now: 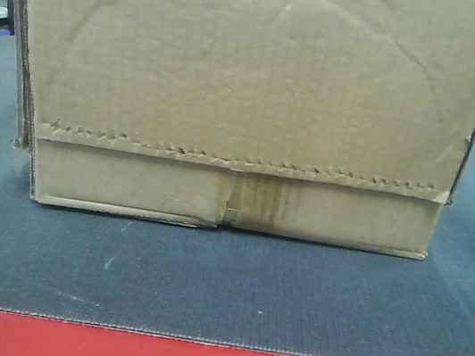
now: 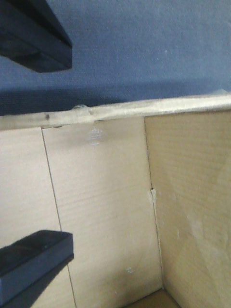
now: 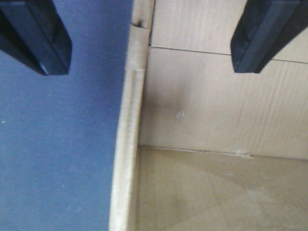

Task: Grab carton from right shelf to conveyor
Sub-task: 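Open both grippers and withdraw them from the carton walls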

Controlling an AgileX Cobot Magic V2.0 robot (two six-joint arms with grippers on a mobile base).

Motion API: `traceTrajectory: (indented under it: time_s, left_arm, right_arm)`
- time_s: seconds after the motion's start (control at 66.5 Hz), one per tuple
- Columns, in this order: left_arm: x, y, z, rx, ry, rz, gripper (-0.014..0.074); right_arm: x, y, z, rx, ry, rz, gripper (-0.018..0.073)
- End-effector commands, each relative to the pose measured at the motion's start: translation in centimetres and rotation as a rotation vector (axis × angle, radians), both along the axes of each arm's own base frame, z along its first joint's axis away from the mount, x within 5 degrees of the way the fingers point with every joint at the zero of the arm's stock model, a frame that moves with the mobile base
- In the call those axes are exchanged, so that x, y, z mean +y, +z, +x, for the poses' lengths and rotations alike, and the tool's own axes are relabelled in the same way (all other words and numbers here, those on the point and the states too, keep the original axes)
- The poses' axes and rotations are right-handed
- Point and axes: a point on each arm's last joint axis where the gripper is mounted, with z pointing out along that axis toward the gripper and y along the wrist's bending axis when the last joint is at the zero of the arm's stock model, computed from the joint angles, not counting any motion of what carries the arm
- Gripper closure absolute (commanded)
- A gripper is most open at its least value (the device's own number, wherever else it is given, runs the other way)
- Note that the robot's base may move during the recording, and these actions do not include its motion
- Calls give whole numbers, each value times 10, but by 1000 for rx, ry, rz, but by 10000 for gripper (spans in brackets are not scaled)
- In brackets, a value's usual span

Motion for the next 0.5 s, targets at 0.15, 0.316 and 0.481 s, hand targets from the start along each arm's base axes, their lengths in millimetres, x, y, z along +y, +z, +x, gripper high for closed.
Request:
traceTrajectory:
  time_s: [0.15,0.316,0.481]
  left_arm:
    - [14,50,-39,-102,5,-40,215]
    - [35,84,-76,-180,33,-4,457]
    - [56,103,-112,-261,65,54,606]
  right_arm:
    - [-15,46,-33,-117,0,20,67]
    - [-31,75,-62,-200,-18,-11,379]
    - [-52,84,-87,-229,-62,-75,640]
